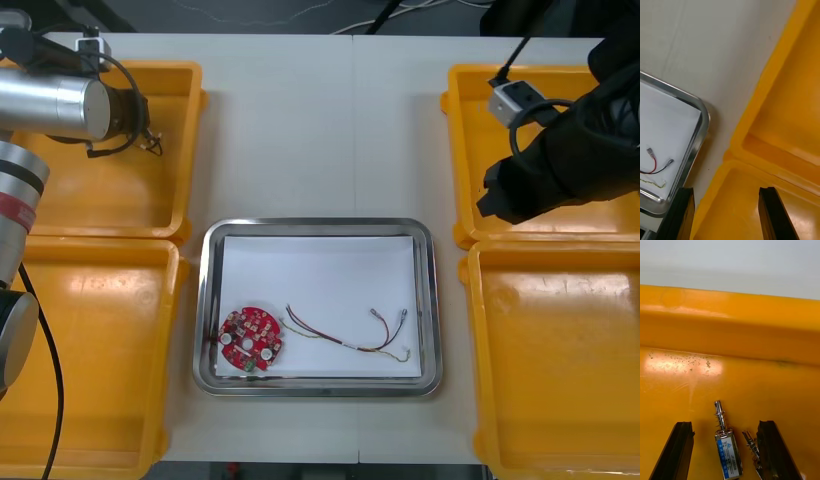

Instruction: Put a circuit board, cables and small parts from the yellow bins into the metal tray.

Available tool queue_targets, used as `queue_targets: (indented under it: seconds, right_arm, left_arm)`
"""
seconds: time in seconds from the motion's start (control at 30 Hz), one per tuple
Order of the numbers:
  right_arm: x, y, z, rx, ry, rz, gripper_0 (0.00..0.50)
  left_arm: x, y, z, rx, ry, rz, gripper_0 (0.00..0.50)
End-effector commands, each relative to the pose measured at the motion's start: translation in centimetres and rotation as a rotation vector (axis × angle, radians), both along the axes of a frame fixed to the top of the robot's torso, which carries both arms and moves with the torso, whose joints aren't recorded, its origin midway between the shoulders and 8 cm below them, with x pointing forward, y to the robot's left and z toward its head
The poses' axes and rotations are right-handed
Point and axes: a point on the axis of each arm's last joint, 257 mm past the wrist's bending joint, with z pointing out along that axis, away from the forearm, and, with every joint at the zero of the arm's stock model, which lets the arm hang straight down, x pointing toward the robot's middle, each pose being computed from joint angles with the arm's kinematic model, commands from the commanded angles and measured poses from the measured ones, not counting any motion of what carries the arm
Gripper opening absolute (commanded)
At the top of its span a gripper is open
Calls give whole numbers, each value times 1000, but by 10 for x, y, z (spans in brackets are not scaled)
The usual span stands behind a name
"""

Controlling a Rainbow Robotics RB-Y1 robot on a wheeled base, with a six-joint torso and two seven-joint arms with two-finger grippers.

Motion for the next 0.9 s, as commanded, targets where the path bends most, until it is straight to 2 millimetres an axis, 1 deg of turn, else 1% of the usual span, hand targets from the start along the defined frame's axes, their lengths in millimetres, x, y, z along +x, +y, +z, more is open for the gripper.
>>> queue_targets:
  seconds: [0.03,0.1,0.17,0.3,0.33,0.47,0.5,0.6,0.67,0.7,0.73,0.83,0.9]
  right_arm:
    - [4,-57,10,46,11,-220,497]
    - [6,-68,11,55,16,-264,495]
    - [9,-86,14,54,17,-318,494]
    - [15,-114,20,54,11,-393,495]
    - [16,-117,20,56,11,-401,495]
    - [20,-138,27,69,4,-460,495]
    - [20,-144,27,72,7,-476,495]
    - [21,-160,24,60,19,-513,496]
    - [21,-164,21,56,28,-525,496]
    - [21,-168,21,53,33,-529,494]
    - [26,-169,22,63,21,-529,496]
    - [37,-169,27,81,-12,-518,495]
    - [45,-168,32,92,-35,-510,497]
  left_arm:
    - [1,21,26,97,-43,-38,500]
    - [-1,24,25,102,-44,-37,500]
    - [-4,25,22,102,-44,-39,500]
    - [-5,26,20,106,-42,-41,500]
    - [-5,27,20,106,-42,-41,500]
    - [-6,28,20,103,-44,-37,500]
    - [-7,30,18,99,-41,-34,500]
    - [-7,31,20,98,-46,-31,497]
    - [-7,31,19,95,-46,-30,470]
    - [-7,32,20,93,-47,-29,447]
    - [-8,33,18,94,-45,-27,421]
    - [-10,35,17,98,-47,-26,342]
    - [-12,38,17,102,-50,-25,271]
